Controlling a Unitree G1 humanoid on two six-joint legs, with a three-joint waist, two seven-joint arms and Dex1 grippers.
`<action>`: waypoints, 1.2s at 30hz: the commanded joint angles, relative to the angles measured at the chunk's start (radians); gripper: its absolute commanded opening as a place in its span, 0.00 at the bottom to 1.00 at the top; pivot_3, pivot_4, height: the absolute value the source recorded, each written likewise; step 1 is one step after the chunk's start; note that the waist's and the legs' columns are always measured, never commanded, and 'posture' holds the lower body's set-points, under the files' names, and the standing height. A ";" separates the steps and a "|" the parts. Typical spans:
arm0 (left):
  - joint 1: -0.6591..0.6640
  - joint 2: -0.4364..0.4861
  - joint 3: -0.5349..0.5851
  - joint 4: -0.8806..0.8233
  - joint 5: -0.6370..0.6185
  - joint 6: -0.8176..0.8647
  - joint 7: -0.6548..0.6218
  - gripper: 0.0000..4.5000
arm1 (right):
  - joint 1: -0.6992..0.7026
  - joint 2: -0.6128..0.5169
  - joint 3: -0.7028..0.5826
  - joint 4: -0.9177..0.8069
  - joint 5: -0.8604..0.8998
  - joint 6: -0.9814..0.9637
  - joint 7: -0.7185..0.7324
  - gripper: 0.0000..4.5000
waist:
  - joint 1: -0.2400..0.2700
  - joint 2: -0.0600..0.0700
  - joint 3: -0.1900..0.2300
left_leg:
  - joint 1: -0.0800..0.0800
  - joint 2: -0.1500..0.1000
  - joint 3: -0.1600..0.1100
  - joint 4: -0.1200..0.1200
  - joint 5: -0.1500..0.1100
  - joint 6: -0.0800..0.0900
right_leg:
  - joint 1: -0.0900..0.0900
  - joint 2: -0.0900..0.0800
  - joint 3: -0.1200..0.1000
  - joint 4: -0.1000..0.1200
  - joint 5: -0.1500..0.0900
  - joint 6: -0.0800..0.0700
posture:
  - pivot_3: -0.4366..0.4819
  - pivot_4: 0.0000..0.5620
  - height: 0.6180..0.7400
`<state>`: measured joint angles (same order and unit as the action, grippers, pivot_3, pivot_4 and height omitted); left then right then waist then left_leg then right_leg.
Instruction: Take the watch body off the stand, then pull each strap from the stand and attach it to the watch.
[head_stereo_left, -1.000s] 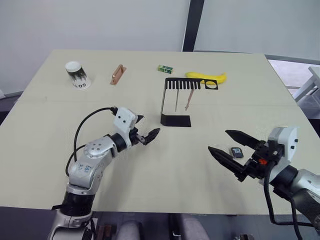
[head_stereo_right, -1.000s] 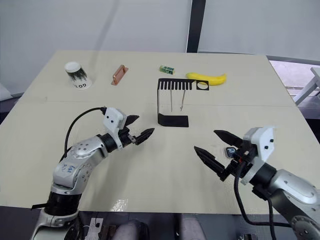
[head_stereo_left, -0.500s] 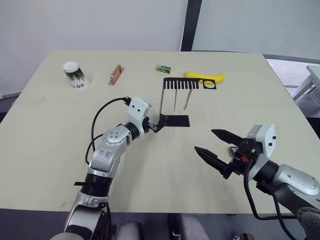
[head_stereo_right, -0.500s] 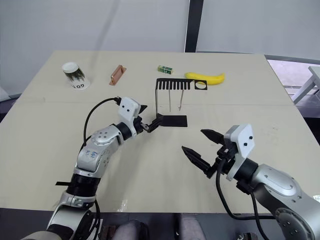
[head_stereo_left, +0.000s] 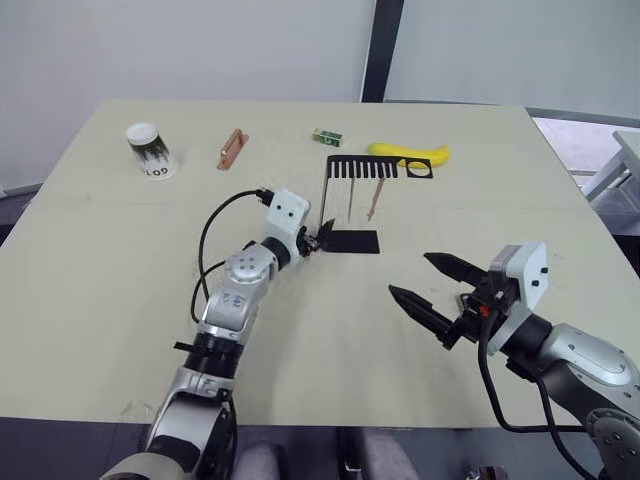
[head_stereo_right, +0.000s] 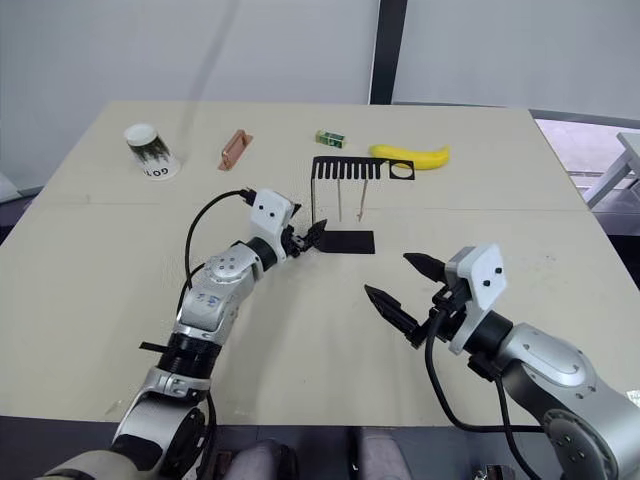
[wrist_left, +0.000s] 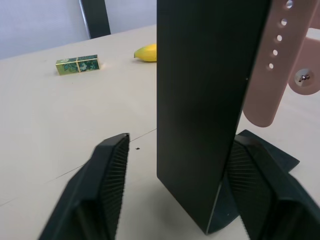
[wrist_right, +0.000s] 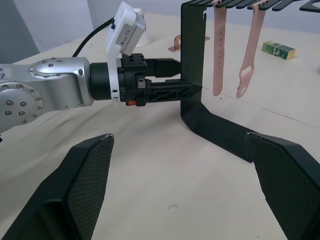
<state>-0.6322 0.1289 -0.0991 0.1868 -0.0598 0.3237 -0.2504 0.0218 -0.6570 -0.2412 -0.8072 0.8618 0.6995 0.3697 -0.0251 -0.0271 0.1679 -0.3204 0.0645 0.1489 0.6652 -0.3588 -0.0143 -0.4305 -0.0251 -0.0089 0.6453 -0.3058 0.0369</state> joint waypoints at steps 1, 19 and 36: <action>-0.027 -0.009 0.006 0.002 0.018 -0.026 0.020 0.71 | -0.009 0.006 -0.007 -0.006 -0.007 -0.018 -0.008 1.00 | 0.000 0.000 0.000 | 0.000 0.000 0.000 0.000 0.000 0.000 | 0.000 0.000 0.000 0.000 0.000 0.000 | 0.48 0.27 1.00; -0.049 -0.033 0.006 0.039 0.038 -0.054 0.039 0.19 | -0.007 0.021 -0.018 -0.007 -0.012 -0.013 -0.011 1.00 | 0.000 0.000 0.000 | 0.000 0.000 0.000 0.000 0.000 0.000 | 0.000 0.000 0.000 0.000 0.000 0.000 | 0.48 0.27 1.00; -0.065 -0.066 0.011 0.065 0.037 -0.080 0.054 0.13 | -0.007 0.021 -0.015 -0.013 -0.017 -0.012 -0.016 1.00 | 0.002 0.000 0.000 | 0.000 0.000 0.000 0.000 0.000 0.000 | 0.000 0.000 0.000 -0.001 0.000 0.000 | 0.48 0.27 1.00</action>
<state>-0.6754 0.0742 -0.0928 0.2602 -0.0230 0.2668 -0.1999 0.0210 -0.6396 -0.2412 -0.7930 0.8409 0.6996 0.3696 -0.0235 -0.0274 0.1680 -0.3208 0.0645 0.1488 0.6647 -0.3588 -0.0143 -0.4307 -0.0254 -0.0091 0.6445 -0.3058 0.0370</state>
